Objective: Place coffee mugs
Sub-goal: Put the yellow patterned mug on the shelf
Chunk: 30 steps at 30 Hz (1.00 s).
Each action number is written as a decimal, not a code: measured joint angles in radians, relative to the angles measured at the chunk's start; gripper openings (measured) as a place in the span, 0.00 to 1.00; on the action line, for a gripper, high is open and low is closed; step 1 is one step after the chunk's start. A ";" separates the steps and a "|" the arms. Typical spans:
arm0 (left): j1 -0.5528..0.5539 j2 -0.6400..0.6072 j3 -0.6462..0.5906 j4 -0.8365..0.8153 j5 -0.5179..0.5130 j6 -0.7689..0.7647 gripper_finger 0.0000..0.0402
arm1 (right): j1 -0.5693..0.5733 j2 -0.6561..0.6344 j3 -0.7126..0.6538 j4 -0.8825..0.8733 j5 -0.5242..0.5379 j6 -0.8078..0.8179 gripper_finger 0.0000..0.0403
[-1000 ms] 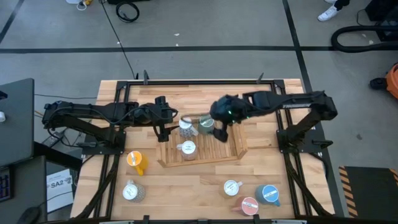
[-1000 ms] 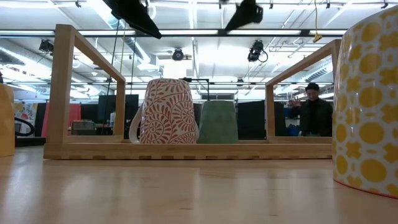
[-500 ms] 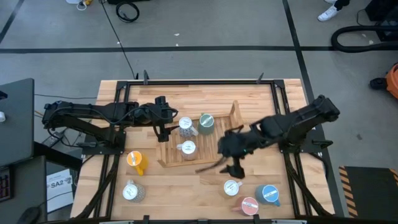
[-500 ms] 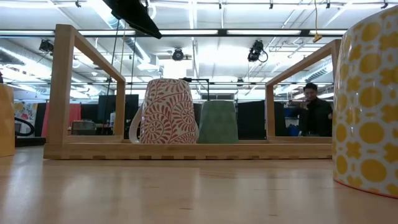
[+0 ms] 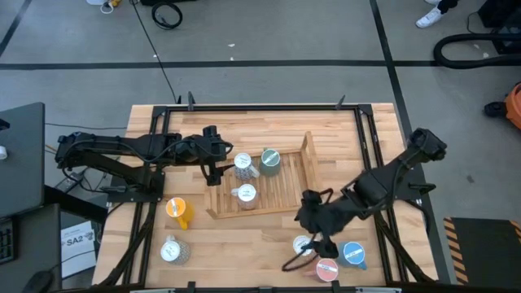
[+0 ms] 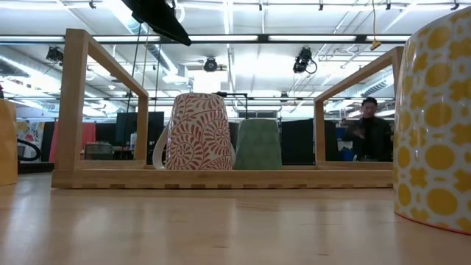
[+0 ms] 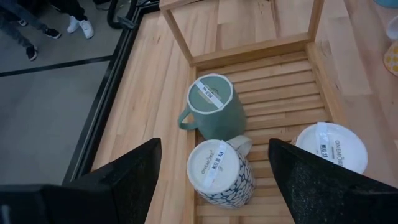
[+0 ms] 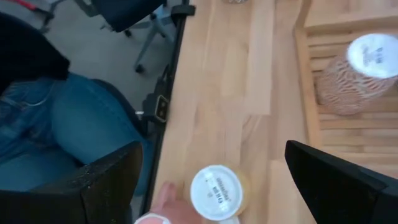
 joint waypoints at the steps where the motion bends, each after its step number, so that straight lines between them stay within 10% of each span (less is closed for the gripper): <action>1: 0.000 0.000 0.000 0.000 0.000 0.000 0.75 | 0.012 0.000 0.000 0.000 0.021 0.000 0.99; 30: 0.000 0.000 0.001 0.000 0.000 -0.032 0.75 | 0.086 0.001 -0.003 0.093 0.083 -0.006 0.99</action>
